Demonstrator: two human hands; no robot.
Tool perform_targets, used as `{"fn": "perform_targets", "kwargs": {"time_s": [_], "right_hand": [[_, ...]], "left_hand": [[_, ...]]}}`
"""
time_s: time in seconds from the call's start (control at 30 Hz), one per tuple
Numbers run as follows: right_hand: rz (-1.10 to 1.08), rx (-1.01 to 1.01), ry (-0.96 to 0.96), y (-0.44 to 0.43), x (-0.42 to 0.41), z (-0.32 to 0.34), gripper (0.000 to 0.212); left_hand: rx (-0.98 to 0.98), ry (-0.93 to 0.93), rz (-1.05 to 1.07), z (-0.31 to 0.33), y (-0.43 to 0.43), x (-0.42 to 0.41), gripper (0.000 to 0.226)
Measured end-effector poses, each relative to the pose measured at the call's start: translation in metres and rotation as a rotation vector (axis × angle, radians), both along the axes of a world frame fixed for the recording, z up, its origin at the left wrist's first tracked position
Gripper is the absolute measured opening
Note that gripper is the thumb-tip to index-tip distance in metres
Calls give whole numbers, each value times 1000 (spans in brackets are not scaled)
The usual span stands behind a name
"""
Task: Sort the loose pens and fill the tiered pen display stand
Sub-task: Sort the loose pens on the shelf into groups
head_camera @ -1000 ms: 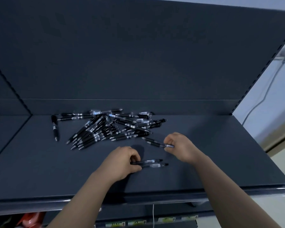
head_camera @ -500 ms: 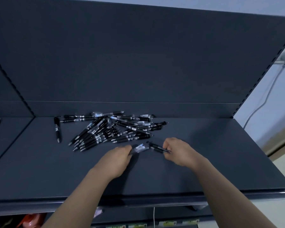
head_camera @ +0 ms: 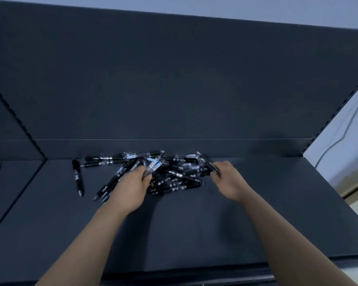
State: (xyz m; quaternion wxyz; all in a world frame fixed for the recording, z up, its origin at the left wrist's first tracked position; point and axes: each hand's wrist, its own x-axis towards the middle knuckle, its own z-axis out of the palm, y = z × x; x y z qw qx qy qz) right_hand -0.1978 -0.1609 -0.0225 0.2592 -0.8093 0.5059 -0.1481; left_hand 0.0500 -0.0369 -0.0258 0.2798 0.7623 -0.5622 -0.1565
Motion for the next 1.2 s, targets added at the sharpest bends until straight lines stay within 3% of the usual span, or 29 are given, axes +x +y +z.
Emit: {"fn": "perform_targets", "kwargs": {"time_s": [0.27, 0.4, 0.57, 0.7, 0.83, 1.07, 1.2], "right_hand": [[40, 159, 92, -22, 30, -3, 16], [26, 104, 55, -29, 36, 2, 17], [-82, 14, -2, -37, 42, 4, 26], [-82, -14, 27, -45, 49, 3, 17], [-54, 34, 110, -51, 64, 0, 26], [24, 102, 166, -48, 68, 0, 15], [32, 94, 220, -44, 65, 6, 25]], "left_hand": [[27, -151, 109, 7, -21, 49, 31], [-42, -285, 47, 10, -43, 58, 19], [114, -404, -23, 4, -71, 60, 12], [144, -359, -26, -3, -74, 62, 12], [70, -245, -14, 0, -68, 68, 12], [-14, -219, 60, 9, -54, 74, 18], [12, -205, 42, 7, -47, 73, 20]]}}
